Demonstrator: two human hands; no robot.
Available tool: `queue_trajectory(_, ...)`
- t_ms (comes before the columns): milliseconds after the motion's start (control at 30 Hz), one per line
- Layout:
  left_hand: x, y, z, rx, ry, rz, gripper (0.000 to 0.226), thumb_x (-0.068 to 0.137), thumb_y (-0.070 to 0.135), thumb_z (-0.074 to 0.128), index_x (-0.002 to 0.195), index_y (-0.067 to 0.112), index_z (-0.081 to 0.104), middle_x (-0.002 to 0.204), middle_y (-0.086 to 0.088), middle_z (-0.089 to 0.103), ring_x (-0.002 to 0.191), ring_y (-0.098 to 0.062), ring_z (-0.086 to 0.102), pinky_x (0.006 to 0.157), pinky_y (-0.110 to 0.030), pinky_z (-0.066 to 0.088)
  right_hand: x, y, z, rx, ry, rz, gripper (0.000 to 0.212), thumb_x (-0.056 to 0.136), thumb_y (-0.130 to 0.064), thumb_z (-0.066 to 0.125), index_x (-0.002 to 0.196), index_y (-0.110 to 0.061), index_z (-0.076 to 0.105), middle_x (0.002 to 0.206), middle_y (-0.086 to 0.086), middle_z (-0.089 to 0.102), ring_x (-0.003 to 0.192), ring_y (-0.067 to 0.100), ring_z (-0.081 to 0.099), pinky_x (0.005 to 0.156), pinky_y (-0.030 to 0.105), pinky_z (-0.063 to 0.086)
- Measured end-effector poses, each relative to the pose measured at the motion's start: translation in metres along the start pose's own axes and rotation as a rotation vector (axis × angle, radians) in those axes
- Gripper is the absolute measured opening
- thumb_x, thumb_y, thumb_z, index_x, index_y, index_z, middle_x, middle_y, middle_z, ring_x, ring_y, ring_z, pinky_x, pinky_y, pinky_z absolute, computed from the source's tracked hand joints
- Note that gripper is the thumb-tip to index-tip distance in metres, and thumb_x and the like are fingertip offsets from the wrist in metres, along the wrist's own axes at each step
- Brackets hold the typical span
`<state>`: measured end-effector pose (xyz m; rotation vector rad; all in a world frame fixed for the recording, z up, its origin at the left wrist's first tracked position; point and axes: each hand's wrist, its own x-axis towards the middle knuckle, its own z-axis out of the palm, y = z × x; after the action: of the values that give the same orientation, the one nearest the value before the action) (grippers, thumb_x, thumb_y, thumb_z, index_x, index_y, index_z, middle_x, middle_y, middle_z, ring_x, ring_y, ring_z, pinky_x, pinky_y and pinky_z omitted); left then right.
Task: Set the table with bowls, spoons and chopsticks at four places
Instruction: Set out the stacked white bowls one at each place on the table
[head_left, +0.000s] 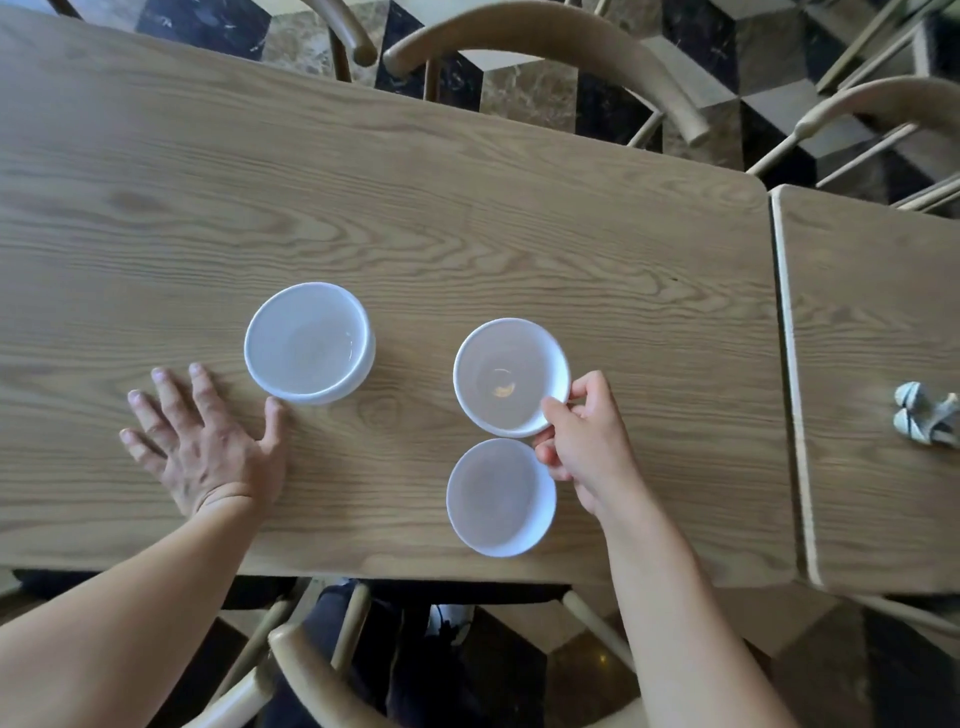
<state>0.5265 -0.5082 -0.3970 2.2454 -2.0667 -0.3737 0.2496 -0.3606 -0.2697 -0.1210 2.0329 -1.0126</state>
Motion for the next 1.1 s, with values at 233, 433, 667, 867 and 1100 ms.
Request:
queue_trajectory(233, 0.0, 0.0, 0.0, -0.002, 0.004, -0.004, 0.089, 0.082, 0.068, 0.036, 0.155, 0.022, 0.016, 0.167, -0.009, 0.006, 0.154, -0.031, -0.003, 0.122, -0.055, -0.003, 0.017, -0.001, 0.008, 0.027, -0.001, 0.033, 0.021, 0.095, -0.004, 0.043, 0.086, -0.018, 0.03, 0.07, 0.012, 0.048, 0.034, 0.012, 0.041, 0.033, 0.017, 0.021)
queue_trajectory(433, 0.001, 0.001, 0.0, 0.004, -0.013, -0.005, 0.09, 0.082, 0.07, 0.035, 0.156, 0.022, 0.016, 0.167, -0.009, 0.005, 0.154, -0.03, -0.004, 0.122, -0.055, -0.003, 0.048, -0.023, 0.015, 0.046, 0.023, 0.029, 0.021, 0.095, -0.002, 0.042, 0.087, -0.018, 0.03, 0.074, 0.013, 0.047, 0.032, 0.009, 0.041, 0.033, 0.017, 0.019)
queue_trajectory(667, 0.0, 0.003, -0.002, 0.011, -0.036, -0.013, 0.092, 0.08, 0.068, 0.035, 0.156, 0.021, 0.015, 0.167, -0.009, 0.003, 0.153, -0.029, -0.005, 0.122, -0.054, -0.004, 0.099, -0.06, 0.022, 0.038, 0.057, 0.013, 0.021, 0.093, -0.001, 0.042, 0.092, -0.017, 0.029, 0.072, 0.015, 0.049, 0.031, 0.009, 0.041, 0.034, 0.016, 0.019)
queue_trajectory(867, 0.001, 0.003, -0.004, 0.028, -0.061, -0.02, 0.095, 0.077, 0.067, 0.037, 0.157, 0.021, 0.014, 0.167, -0.008, 0.001, 0.153, -0.028, -0.007, 0.121, -0.052, -0.007, 0.141, -0.098, 0.03, 0.109, 0.087, 0.029, 0.029, 0.09, 0.005, 0.037, 0.082, -0.02, 0.026, 0.078, 0.013, 0.048, 0.035, 0.012, 0.042, 0.034, 0.017, 0.018)
queue_trajectory(1100, 0.001, 0.005, -0.008, 0.02, -0.081, -0.021, 0.097, 0.074, 0.065, 0.038, 0.156, 0.017, 0.019, 0.167, -0.011, 0.005, 0.153, -0.031, -0.005, 0.121, -0.055, -0.005, 0.179, -0.141, 0.039, 0.134, 0.123, 0.022, 0.028, 0.09, 0.006, 0.035, 0.083, -0.019, 0.027, 0.08, 0.012, 0.049, 0.041, 0.014, 0.044, 0.033, 0.016, 0.02)
